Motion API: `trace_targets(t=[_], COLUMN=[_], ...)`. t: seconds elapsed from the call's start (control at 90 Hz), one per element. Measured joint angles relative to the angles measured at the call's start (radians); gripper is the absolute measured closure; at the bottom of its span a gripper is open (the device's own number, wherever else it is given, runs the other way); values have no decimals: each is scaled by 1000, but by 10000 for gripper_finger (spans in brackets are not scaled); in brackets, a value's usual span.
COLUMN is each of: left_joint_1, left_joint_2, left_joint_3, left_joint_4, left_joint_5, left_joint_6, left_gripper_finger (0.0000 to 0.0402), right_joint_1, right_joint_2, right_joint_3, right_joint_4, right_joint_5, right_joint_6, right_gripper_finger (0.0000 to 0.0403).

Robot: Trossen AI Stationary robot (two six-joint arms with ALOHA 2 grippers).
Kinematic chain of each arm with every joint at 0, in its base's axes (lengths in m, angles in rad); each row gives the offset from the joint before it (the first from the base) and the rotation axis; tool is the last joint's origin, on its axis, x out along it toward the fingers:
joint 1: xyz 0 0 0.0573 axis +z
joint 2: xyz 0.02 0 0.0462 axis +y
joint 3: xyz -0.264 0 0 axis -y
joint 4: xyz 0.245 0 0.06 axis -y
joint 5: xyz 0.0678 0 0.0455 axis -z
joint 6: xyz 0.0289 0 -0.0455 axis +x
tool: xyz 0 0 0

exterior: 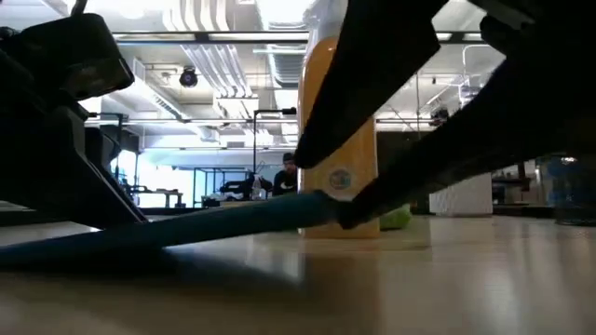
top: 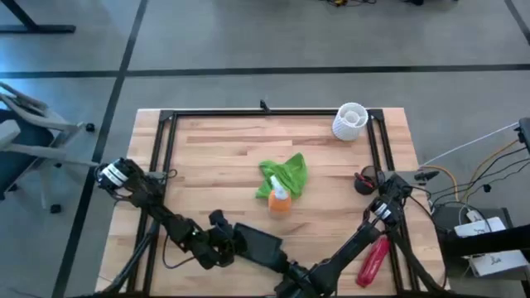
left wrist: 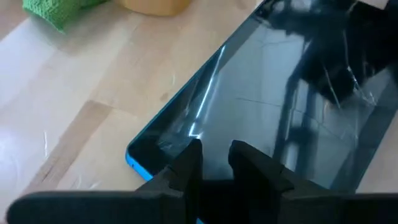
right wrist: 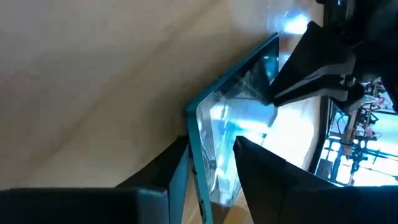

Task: Apply microfiber cloth
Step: Spray the front and back of the tablet with the spray bottle

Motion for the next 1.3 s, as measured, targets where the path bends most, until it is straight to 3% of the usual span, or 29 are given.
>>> trace_targets(t=[0.444,0.6,0.944,1.3], left_joint_1=[0,0,0,-9], left_joint_2=[-64,-67,-68,-86], left_joint_3=[-2,-1,1,1], left_joint_4=[-7,10,12,31], left_joint_5=[12,6,-1,0], left_joint_6=[74,79,84,227], left_gripper_finger=[322,322,322,322], right_joint_1=[2,3,-17,-29], right_joint_2=[-4,-5,-6,-6], right_joint_3=[65,108,124,131], right_joint_4=[-10,-15,-18,-17], right_joint_5=[50,96,82,75], right_joint_6=[-47,-54,-45,-63], right_gripper_finger=[279,291,320,383])
